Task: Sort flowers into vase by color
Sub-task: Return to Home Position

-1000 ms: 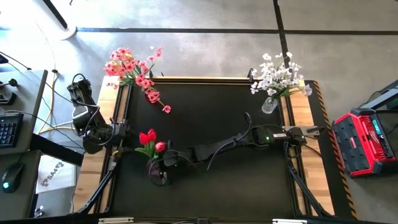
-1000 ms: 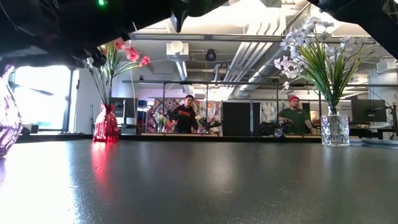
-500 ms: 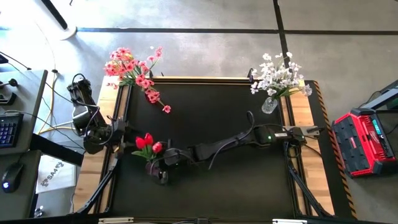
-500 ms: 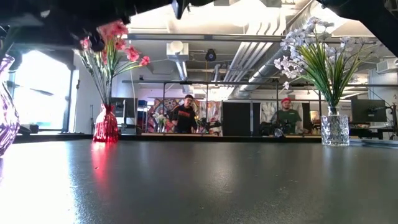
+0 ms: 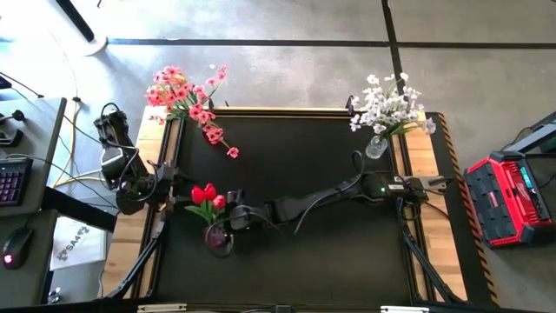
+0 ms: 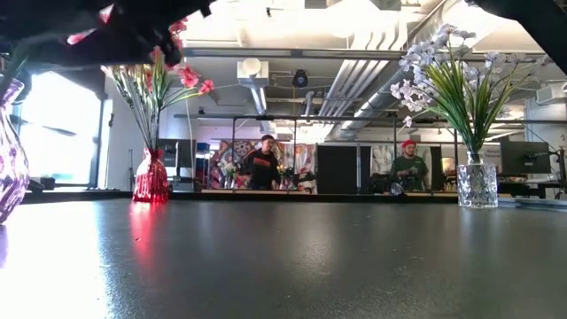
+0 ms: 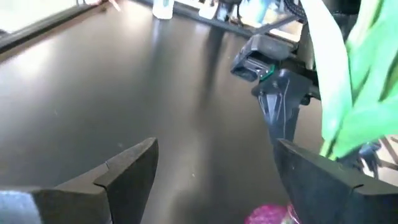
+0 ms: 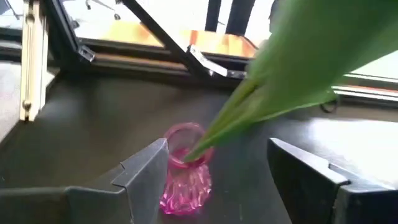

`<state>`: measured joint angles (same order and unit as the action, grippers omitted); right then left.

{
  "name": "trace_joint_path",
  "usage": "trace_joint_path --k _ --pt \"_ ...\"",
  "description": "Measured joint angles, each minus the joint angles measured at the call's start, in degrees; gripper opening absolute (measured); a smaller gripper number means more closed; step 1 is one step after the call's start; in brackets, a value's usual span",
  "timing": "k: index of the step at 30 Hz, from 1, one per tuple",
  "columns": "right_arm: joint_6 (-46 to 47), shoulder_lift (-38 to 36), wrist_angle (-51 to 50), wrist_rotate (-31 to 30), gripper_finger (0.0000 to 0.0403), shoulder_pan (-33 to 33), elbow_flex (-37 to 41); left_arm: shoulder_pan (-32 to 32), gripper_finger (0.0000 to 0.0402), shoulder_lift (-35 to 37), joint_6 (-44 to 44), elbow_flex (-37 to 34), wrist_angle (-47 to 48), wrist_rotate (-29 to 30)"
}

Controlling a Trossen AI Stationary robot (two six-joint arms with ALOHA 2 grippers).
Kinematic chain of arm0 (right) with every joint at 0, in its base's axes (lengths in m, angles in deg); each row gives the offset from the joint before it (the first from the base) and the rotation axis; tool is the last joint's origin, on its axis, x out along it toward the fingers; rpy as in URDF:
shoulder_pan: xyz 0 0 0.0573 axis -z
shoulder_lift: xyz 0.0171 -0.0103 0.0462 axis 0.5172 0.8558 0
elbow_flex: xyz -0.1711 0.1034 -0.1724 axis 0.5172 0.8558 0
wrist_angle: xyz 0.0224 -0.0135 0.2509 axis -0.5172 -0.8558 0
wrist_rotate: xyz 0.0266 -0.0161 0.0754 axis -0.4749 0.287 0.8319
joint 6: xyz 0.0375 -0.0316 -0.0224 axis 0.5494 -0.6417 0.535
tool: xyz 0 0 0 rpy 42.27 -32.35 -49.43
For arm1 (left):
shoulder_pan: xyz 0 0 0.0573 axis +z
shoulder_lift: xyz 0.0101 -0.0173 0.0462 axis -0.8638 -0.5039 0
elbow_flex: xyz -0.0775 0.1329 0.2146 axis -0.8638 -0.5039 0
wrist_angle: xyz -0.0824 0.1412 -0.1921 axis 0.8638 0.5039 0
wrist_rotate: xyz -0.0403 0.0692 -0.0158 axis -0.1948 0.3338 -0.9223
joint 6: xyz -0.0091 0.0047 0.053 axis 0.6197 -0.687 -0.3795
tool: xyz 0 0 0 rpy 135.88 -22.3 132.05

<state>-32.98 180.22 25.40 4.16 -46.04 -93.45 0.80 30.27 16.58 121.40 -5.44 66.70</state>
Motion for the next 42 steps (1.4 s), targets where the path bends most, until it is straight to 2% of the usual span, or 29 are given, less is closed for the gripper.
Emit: trace_joint_path --k 6,22,28,32,35,42 --pt "3.88 -3.75 -10.23 -0.3 0.0261 -0.04 0.0 0.0 0.0295 0.5 -3.13 0.02 -0.31 3.05" --pt "12.29 -6.89 -28.54 -1.34 0.0253 0.06 0.02 0.04 0.0234 1.32 -4.91 0.02 1.0 3.74" --pt "12.75 -10.34 -32.29 -5.33 0.0225 -0.61 0.02 0.04 0.021 1.98 -5.73 0.0 0.91 4.86" --pt "13.23 -12.72 -38.41 -8.79 0.02 -0.97 0.02 0.04 0.0184 1.98 -4.37 0.01 0.91 8.2" --pt "15.27 -13.66 -43.95 -10.64 0.0178 -1.13 0.02 0.04 0.0155 1.98 -4.34 0.0 0.8 10.82" --pt "17.41 -15.51 -54.99 -15.64 0.0106 -1.52 0.02 0.04 0.0072 1.98 -7.28 -0.02 0.51 12.62"
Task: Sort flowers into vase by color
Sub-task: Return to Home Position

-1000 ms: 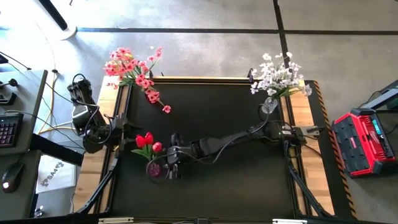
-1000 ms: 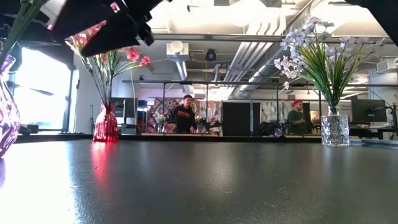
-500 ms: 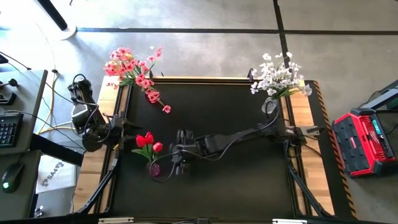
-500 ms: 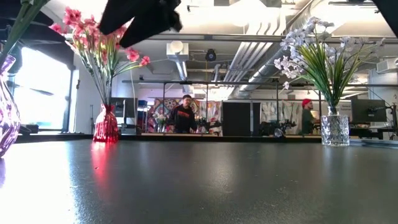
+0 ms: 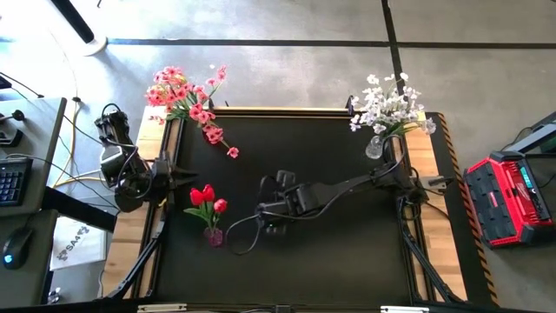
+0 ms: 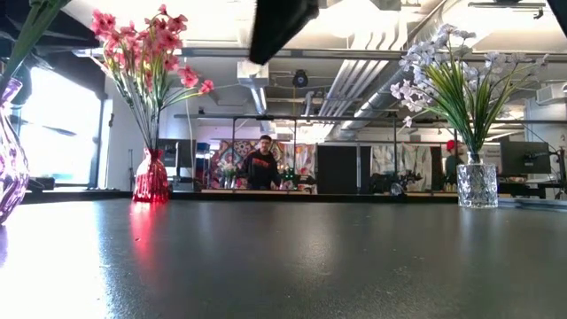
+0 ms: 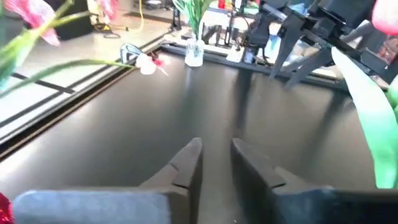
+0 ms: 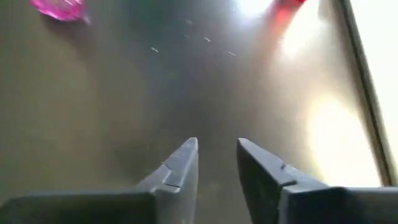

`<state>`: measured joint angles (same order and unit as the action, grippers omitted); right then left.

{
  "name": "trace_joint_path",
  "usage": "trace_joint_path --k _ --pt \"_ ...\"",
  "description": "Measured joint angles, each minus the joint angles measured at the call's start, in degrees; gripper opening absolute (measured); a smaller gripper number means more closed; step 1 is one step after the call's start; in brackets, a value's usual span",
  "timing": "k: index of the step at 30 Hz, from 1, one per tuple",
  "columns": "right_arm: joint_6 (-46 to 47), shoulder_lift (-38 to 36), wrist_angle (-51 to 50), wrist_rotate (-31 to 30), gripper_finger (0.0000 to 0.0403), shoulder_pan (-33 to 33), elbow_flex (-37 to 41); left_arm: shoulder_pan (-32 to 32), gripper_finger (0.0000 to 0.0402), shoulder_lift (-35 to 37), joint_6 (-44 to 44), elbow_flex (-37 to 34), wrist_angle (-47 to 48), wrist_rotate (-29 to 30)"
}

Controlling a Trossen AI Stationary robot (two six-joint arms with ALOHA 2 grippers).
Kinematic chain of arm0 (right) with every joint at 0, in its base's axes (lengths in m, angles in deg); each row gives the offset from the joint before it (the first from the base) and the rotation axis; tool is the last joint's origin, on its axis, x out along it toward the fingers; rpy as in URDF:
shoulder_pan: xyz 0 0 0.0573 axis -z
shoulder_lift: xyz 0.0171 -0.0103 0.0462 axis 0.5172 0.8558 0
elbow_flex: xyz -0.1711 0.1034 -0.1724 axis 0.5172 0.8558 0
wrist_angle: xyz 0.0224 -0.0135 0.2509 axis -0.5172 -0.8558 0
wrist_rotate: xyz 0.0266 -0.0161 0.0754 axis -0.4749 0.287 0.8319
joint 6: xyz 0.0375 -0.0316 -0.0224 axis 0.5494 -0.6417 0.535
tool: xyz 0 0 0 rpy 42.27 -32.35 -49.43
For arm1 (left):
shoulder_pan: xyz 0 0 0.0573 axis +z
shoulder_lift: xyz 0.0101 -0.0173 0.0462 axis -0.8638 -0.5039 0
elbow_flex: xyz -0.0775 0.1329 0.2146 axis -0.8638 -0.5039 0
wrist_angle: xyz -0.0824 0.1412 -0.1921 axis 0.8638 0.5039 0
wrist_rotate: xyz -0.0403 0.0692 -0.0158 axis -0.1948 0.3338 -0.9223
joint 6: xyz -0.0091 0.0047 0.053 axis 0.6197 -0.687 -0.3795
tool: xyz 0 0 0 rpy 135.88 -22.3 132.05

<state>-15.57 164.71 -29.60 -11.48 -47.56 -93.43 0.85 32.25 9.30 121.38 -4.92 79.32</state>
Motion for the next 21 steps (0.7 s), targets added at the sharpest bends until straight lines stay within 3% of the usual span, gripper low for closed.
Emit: trace_joint_path --k 6,15,18,21 --pt "2.03 -5.1 -5.36 -7.84 0.0057 -0.14 0.02 0.0 0.0029 0.0 0.41 -0.02 -1.64 6.62" --pt "-2.84 -15.33 -8.44 -14.78 0.0023 0.66 0.84 0.0 0.0023 -0.05 -2.87 -0.79 -2.74 12.9" --pt "-4.24 -19.93 -5.93 -16.18 0.0021 2.13 7.83 0.0 0.0023 -0.11 -1.47 -1.99 -3.09 13.13" --pt "-4.33 -27.24 1.65 -13.31 0.0021 5.17 19.56 0.0 0.0023 -0.11 -0.96 -3.59 -4.39 12.77"
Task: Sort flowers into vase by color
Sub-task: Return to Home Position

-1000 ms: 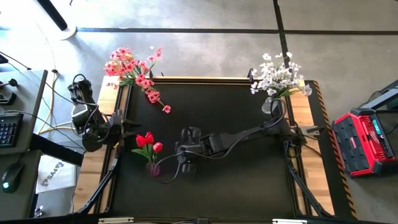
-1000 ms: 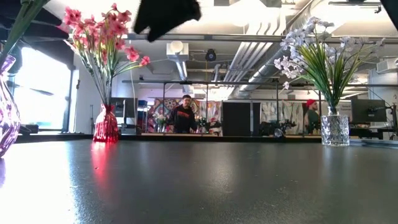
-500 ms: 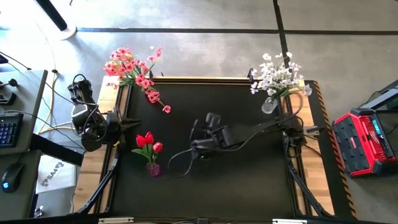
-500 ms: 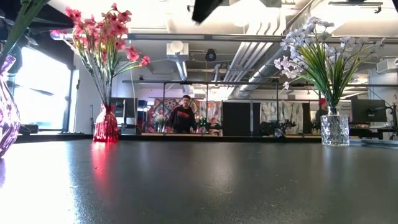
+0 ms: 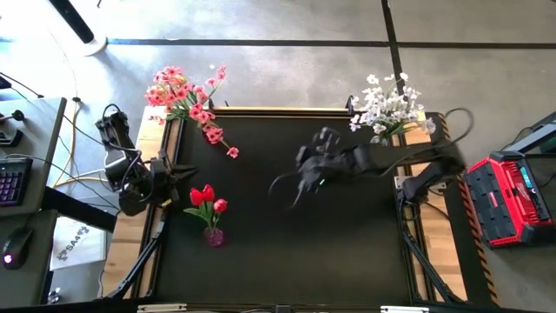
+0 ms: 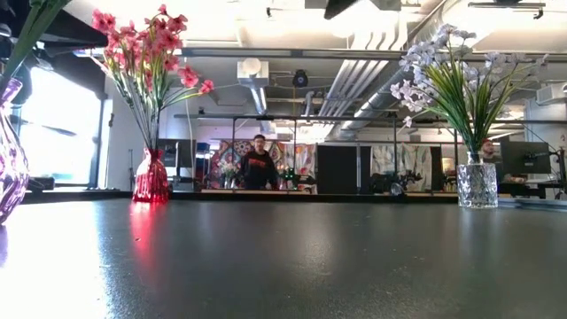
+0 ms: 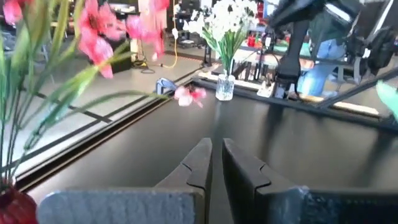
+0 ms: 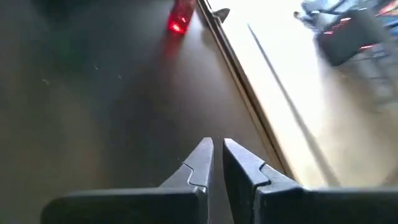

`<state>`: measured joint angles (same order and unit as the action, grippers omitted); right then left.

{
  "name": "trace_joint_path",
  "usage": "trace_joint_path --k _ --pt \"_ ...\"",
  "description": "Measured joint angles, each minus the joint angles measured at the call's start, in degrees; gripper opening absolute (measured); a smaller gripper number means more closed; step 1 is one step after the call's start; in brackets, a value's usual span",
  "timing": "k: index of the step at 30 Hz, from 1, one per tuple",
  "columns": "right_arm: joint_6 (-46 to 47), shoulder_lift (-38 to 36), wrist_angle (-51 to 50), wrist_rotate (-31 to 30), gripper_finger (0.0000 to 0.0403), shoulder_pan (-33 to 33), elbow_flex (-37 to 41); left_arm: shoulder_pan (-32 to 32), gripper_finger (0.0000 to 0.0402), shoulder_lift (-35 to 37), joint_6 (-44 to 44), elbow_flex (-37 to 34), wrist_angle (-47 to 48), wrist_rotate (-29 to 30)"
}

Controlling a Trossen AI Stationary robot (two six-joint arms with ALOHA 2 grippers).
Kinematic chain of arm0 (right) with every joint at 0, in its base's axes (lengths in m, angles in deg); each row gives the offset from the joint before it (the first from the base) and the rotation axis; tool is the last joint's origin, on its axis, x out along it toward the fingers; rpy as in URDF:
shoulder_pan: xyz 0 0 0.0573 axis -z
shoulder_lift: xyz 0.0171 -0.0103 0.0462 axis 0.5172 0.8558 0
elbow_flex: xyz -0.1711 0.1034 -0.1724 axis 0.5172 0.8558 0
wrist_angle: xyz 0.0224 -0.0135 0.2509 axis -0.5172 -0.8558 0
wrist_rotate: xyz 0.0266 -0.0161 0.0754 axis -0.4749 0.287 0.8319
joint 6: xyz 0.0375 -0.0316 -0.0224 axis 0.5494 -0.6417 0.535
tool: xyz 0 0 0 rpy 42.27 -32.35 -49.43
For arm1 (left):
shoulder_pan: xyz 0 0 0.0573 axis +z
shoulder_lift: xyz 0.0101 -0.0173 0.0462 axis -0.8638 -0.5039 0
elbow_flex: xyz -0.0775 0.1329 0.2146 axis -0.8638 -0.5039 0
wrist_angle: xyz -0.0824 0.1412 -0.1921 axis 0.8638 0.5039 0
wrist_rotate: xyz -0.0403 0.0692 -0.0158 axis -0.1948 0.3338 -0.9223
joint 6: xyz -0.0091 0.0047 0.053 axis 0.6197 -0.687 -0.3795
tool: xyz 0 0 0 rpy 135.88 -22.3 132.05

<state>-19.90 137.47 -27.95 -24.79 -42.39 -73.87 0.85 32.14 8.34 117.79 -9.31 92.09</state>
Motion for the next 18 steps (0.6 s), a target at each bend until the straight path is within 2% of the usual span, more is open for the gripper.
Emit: trace_joint_path --k 3,7,10,14,18 --pt "-1.41 -9.18 15.1 6.69 0.0021 3.04 15.44 0.0 0.0023 0.01 1.6 -0.94 -0.53 -0.32" --pt "-4.72 -20.05 40.69 20.16 0.002 5.71 36.0 0.0 0.0023 0.01 2.4 -1.96 -1.97 -1.19" --pt "-4.98 -26.28 57.75 27.48 0.002 6.94 47.94 0.0 0.0023 0.0 1.29 -2.76 -4.41 -1.62" --pt "-5.28 -31.92 73.37 32.45 0.002 7.27 60.04 0.02 0.0021 0.0 -4.89 -5.19 -11.38 -1.06" --pt "-4.66 -37.14 80.59 34.37 0.002 7.09 68.02 1.5 0.0007 0.0 -9.65 -6.86 -17.17 -1.11"
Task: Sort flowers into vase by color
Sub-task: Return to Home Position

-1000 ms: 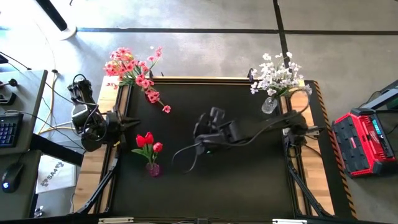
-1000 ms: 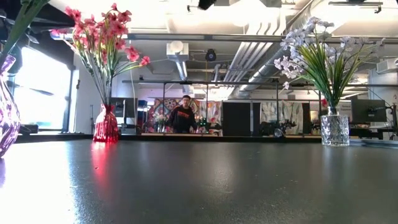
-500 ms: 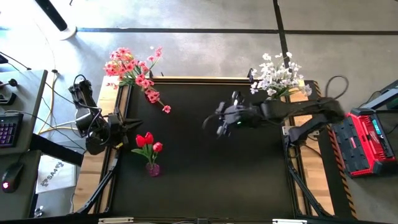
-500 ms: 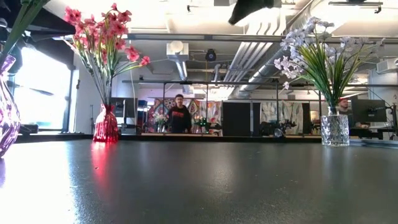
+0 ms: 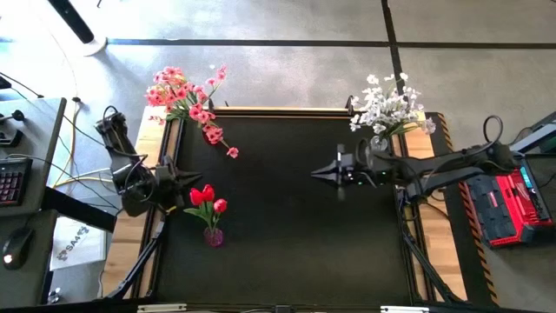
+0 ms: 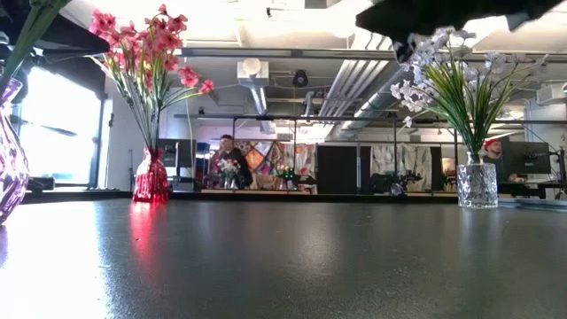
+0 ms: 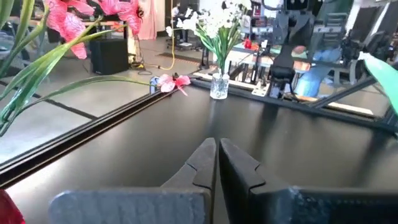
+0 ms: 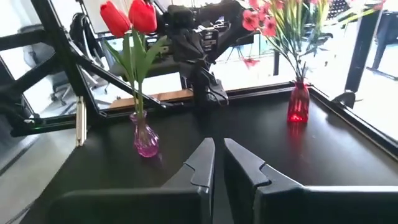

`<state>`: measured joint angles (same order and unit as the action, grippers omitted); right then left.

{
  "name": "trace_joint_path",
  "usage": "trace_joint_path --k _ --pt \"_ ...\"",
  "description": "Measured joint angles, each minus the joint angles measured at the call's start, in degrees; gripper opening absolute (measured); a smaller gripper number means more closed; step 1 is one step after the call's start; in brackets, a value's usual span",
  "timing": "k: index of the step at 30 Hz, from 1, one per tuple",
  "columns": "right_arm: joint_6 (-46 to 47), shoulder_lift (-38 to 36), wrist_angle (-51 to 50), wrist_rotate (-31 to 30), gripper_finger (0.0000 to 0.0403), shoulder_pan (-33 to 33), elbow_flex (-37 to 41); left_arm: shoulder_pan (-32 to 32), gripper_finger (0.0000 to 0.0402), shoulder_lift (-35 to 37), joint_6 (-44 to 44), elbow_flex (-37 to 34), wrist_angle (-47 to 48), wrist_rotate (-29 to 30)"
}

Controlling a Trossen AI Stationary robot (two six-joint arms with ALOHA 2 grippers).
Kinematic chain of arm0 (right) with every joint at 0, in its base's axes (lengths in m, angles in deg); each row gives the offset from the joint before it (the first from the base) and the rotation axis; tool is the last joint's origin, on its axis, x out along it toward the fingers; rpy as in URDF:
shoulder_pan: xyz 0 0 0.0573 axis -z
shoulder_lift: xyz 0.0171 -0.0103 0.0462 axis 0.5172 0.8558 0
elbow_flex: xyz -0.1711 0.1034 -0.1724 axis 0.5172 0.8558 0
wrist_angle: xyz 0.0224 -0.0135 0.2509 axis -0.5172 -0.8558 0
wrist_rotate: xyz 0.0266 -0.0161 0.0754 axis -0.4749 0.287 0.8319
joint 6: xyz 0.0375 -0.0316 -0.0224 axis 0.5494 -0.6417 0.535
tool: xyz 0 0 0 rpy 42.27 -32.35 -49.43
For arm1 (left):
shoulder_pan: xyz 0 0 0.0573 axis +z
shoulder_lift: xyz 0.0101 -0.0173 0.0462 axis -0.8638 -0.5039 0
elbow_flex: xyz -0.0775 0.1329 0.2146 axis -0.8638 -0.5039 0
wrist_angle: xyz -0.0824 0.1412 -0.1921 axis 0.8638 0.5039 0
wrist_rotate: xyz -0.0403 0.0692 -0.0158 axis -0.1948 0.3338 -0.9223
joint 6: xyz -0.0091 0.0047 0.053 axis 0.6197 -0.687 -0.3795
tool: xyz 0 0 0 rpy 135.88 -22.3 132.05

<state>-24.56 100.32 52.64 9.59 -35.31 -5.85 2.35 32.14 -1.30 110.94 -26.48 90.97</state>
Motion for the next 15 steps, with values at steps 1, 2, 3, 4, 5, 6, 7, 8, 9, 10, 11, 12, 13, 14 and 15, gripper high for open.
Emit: trace_joint_path --k 1,2,3,4,5,6,7,8,9,10,11,12,13,14,15 --pt "0.31 -1.27 0.89 0.0 0.002 0.0 1.77 0.49 0.0004 0.0 -1.3 -0.42 -1.61 -0.08" --pt "0.89 -2.48 1.49 0.22 0.002 0.0 3.27 1.08 0.0002 0.0 -3.07 -0.9 -3.78 -0.51" --pt "1.24 -3.7 2.29 0.53 0.002 0.02 4.53 1.75 0.0001 0.0 -5.07 -1.42 -6.1 -1.54" --pt "1.5 -4.98 3.21 1.23 0.002 0.02 5.63 2.67 0.0001 0.0 -7.1 -1.98 -8.76 -3.14" --pt "1.78 -6.12 4.13 2.06 0.002 0.0 6.63 3.72 0.0001 -0.02 -9.27 -2.67 -12.01 -5.11" --pt "2.27 -7.14 4.97 3.14 0.002 -0.01 7.51 4.82 0.0001 -0.02 -11.69 -3.35 -15.34 -7.19" --pt "2.57 -8.02 6.08 4.19 0.002 -0.08 8.31 6.18 0.0 -0.07 -14.44 -4.22 -19.38 -9.6" --pt "2.62 -8.78 7.68 5.41 0.002 -0.2 9.15 7.57 0.0 -0.19 -17.35 -5.3 -23.94 -11.66" --pt "2.58 -9.38 9.41 6.49 0.002 -0.39 9.86 9.07 0.0 -0.31 -20.76 -6.53 -28.69 -13.71" --pt "2.47 -9.76 11.18 7.42 0.002 -0.68 10.32 10.61 0.0 -0.4 -24.18 -7.75 -33.29 -15.8" --pt "2.27 -9.92 12.66 8.28 0.002 -1.0 10.54 12.17 0.0 -0.44 -27.31 -8.9 -37.63 -17.91" --pt "1.65 -10.08 13.36 8.83 0.002 -1.28 10.65 13.77 0.0 -0.52 -30.17 -10.05 -41.62 -20.0" --pt "1.26 -10.26 13.36 8.95 0.002 -1.55 10.71 15.36 0.0 -0.52 -32.43 -11.12 -44.91 -21.49" --pt "0.91 -10.4 13.37 8.93 0.002 -1.78 10.73 16.87 0.0 -0.5 -34.09 -12.01 -47.01 -22.66" --pt "0.4 -10.72 13.16 8.91 0.002 -1.91 10.73 18.21 0.0 -0.48 -34.92 -12.57 -47.67 -23.13"
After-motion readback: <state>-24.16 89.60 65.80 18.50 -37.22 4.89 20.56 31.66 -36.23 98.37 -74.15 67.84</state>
